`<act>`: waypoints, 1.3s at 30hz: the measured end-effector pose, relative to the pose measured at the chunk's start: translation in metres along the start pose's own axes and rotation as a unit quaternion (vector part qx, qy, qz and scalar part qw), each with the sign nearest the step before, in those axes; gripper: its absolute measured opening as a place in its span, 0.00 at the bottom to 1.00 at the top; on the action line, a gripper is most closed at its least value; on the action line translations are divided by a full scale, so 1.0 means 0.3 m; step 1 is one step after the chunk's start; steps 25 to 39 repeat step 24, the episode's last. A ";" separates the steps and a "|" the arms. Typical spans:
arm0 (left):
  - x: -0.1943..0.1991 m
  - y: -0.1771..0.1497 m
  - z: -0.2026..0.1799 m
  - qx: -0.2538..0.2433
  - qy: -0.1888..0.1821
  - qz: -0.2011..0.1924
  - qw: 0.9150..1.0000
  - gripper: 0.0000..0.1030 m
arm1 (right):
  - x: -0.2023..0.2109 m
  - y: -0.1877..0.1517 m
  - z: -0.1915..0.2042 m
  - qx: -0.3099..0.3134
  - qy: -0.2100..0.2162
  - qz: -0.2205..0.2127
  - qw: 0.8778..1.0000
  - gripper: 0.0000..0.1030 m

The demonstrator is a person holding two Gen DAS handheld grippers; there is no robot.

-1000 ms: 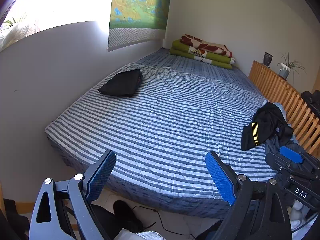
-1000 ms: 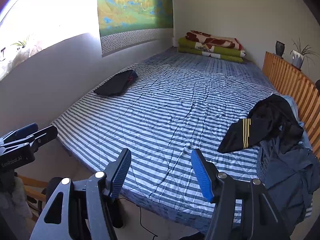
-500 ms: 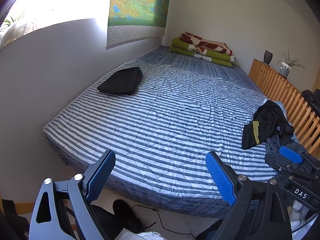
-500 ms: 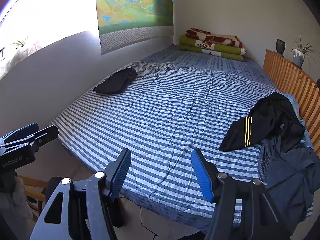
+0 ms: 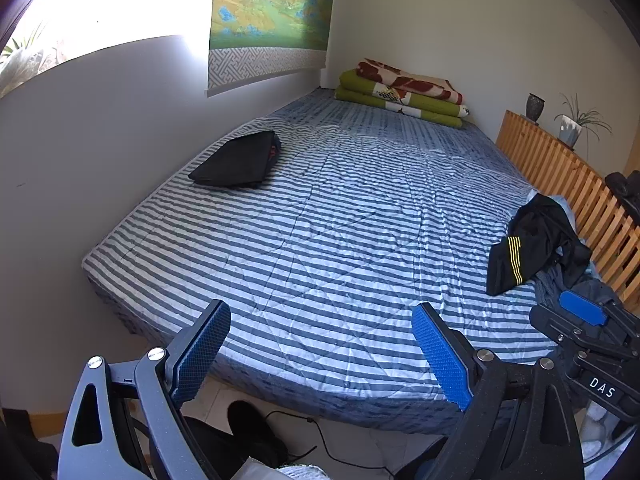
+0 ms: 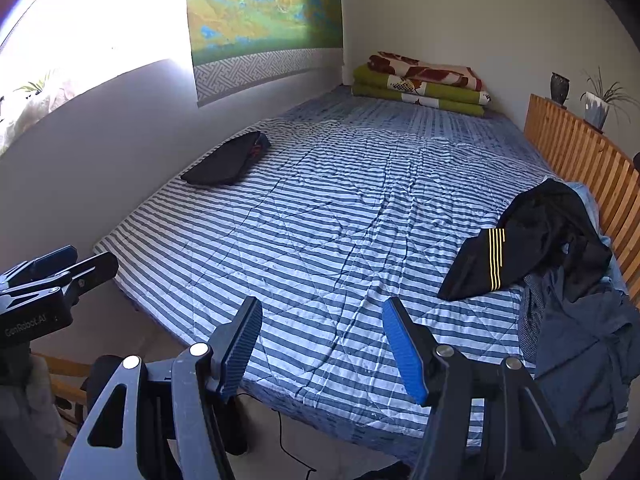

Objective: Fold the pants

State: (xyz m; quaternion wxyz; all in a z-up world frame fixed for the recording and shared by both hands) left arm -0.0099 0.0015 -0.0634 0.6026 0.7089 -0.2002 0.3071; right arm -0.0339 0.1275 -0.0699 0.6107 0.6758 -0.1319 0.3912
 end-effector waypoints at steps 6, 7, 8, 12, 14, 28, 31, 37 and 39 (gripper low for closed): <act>-0.037 0.017 -0.009 -0.010 -0.002 0.003 1.000 0.92 | -0.027 -0.003 -0.006 -0.005 -0.003 0.004 1.000 0.57; -0.045 0.020 -0.012 -0.011 -0.002 0.004 1.000 0.93 | -0.033 -0.003 -0.007 -0.006 -0.004 0.005 1.000 0.57; -0.054 0.023 -0.015 -0.012 -0.004 0.004 1.000 0.93 | -0.040 -0.002 -0.009 -0.008 -0.006 0.007 1.000 0.57; -0.105 0.029 -0.028 -0.020 -0.007 0.011 1.000 0.94 | -0.074 0.000 -0.020 -0.014 -0.009 0.013 1.000 0.57; -0.142 0.035 -0.040 -0.025 -0.008 0.015 1.000 0.94 | -0.095 0.003 -0.026 -0.017 -0.011 0.016 1.000 0.57; -0.410 0.121 -0.140 -0.072 -0.027 0.021 0.997 0.94 | -0.245 0.022 -0.104 -0.041 -0.037 0.027 0.998 0.57; -0.410 0.121 -0.140 -0.072 -0.027 0.021 0.997 0.94 | -0.245 0.022 -0.104 -0.041 -0.037 0.027 0.998 0.57; -0.410 0.121 -0.140 -0.072 -0.027 0.021 0.997 0.94 | -0.245 0.022 -0.104 -0.041 -0.037 0.027 0.998 0.57; -0.410 0.121 -0.140 -0.072 -0.027 0.021 0.997 0.94 | -0.245 0.022 -0.104 -0.041 -0.037 0.027 0.998 0.57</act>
Point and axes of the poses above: each gripper's, at about its wrist camera, not at the fingertips, and x roughly against the way its jaws point, z to its left, y to its top, the point moved 6 cm from there along -x, roughly the way its jaws point, and after that the axes turned 1 degree about x, right-handed, at the moved point
